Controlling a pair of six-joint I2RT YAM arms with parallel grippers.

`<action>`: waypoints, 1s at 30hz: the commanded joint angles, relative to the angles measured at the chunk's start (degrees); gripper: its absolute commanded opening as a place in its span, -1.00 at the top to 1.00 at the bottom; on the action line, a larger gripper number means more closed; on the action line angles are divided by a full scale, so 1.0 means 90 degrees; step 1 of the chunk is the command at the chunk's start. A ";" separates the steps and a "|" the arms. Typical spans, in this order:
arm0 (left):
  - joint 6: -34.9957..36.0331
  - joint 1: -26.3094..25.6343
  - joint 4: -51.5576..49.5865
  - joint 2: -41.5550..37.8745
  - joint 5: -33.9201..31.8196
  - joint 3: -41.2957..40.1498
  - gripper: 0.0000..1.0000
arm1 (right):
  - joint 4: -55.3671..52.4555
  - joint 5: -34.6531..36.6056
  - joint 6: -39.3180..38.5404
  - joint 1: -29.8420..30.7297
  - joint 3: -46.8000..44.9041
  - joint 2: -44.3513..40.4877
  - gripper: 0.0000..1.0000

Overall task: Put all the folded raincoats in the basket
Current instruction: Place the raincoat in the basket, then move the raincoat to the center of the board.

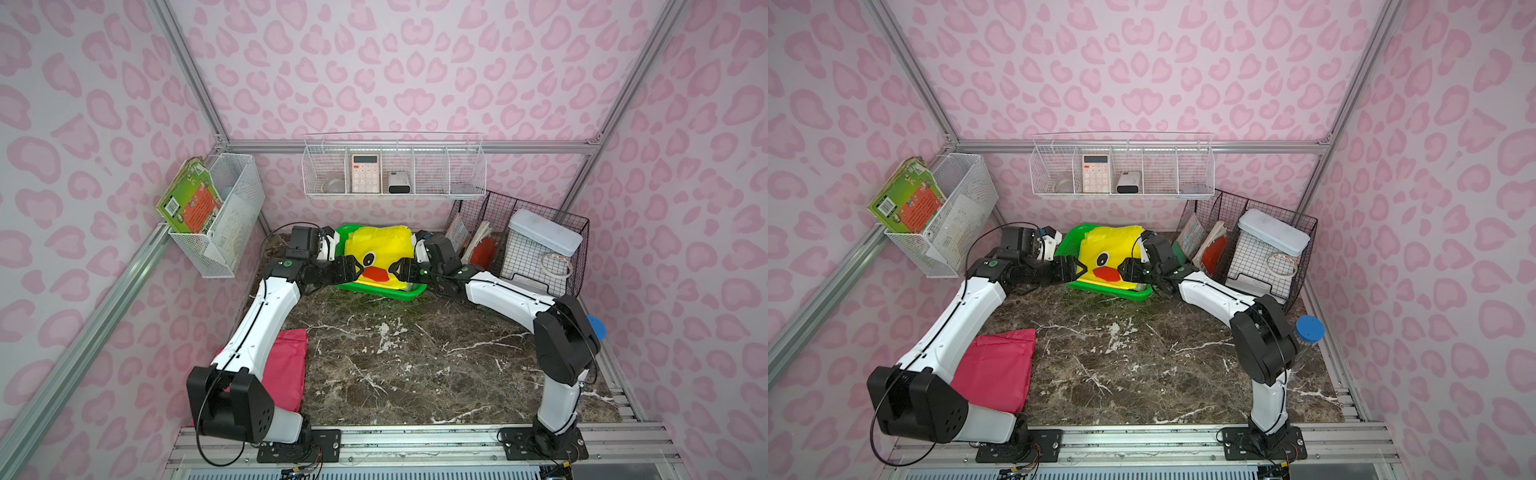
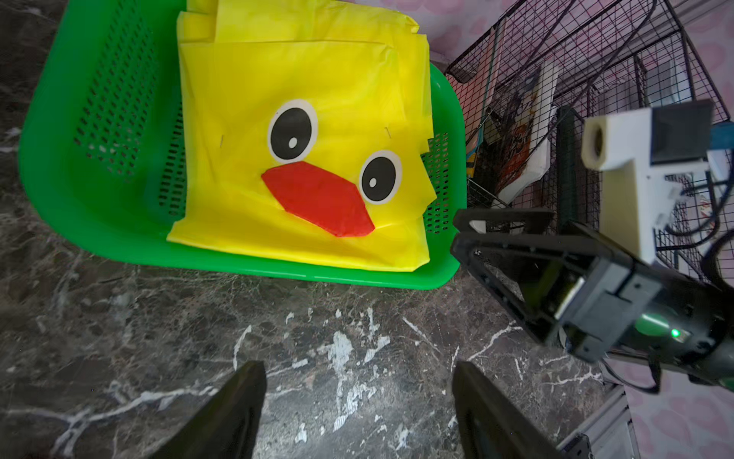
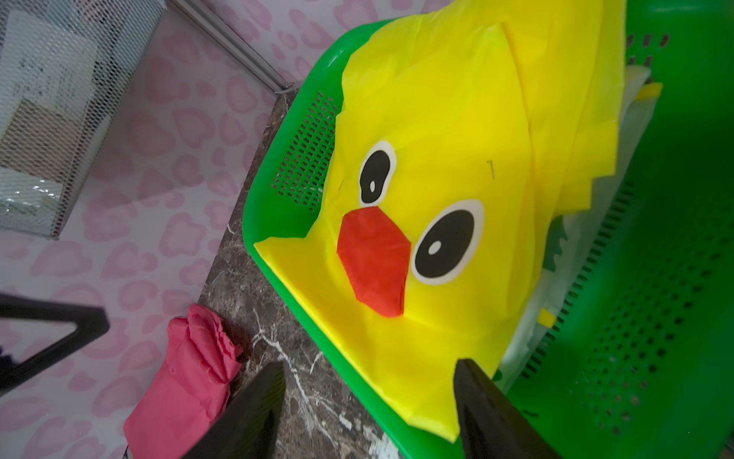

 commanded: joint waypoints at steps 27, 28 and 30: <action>-0.0715 0.1481 -0.1264 -0.1829 -0.1849 -0.0596 -0.98 | -0.0568 -0.0568 -0.0877 0.1955 0.0557 0.0106 -0.41; -0.0699 0.1611 -0.1253 -0.1790 -0.1782 -0.0524 -0.98 | -0.0461 -0.0705 -0.0844 0.2032 0.0566 0.0258 -0.41; -0.0680 0.1836 -0.1239 -0.1717 -0.1661 -0.0375 -0.97 | -0.0276 -0.0973 -0.0787 0.2180 0.0656 0.0579 -0.42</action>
